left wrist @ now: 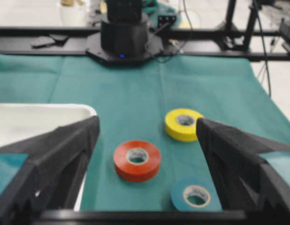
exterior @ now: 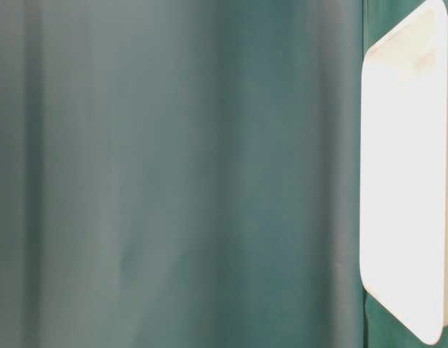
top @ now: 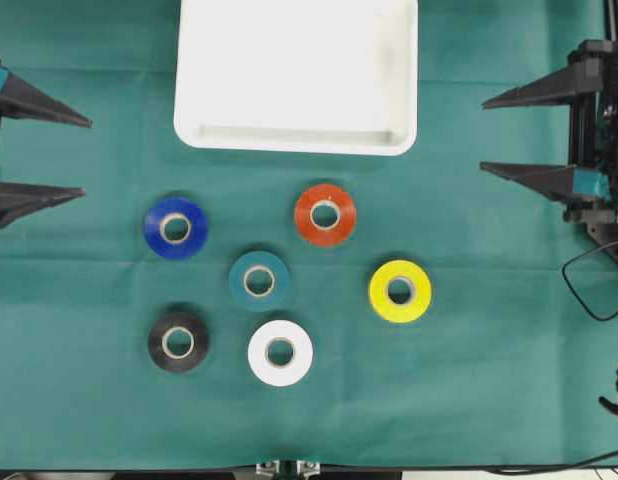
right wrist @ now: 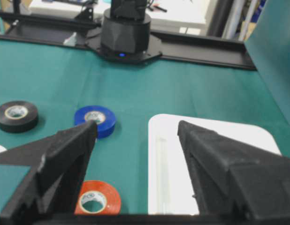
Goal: Put the tape alternately from left to right into the white case.
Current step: 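Raise both grippers from rest and open them over the table, then move the right gripper over the orange tape roll and lower, then close the right gripper on the orange tape roll's rim, then carry the orange roll into the white tray and release it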
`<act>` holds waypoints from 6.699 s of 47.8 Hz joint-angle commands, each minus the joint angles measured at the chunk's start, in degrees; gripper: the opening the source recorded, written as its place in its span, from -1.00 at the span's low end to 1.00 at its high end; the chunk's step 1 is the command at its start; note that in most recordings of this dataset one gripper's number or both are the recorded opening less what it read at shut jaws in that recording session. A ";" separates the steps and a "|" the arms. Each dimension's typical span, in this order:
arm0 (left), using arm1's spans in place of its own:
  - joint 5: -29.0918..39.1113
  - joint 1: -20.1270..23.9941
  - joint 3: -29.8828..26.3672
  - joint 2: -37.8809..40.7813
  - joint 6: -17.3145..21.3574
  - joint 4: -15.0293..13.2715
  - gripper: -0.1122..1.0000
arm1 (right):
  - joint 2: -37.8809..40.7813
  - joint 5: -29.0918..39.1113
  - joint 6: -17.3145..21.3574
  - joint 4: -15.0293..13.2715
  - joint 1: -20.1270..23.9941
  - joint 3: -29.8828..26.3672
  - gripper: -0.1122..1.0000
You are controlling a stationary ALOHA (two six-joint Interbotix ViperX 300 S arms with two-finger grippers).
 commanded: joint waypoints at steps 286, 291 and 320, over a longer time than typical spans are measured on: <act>28.39 0.18 -12.66 24.43 -2.72 -0.44 0.53 | 53.53 32.17 13.45 -3.34 8.00 -39.20 -0.33; 28.39 0.18 -12.74 24.43 -2.72 -0.44 0.53 | 53.44 32.17 13.45 -4.57 6.50 -39.46 -0.33; 28.30 0.18 -12.48 24.43 -5.71 -0.44 0.53 | 56.07 30.06 13.36 -11.16 -5.63 -41.13 -0.33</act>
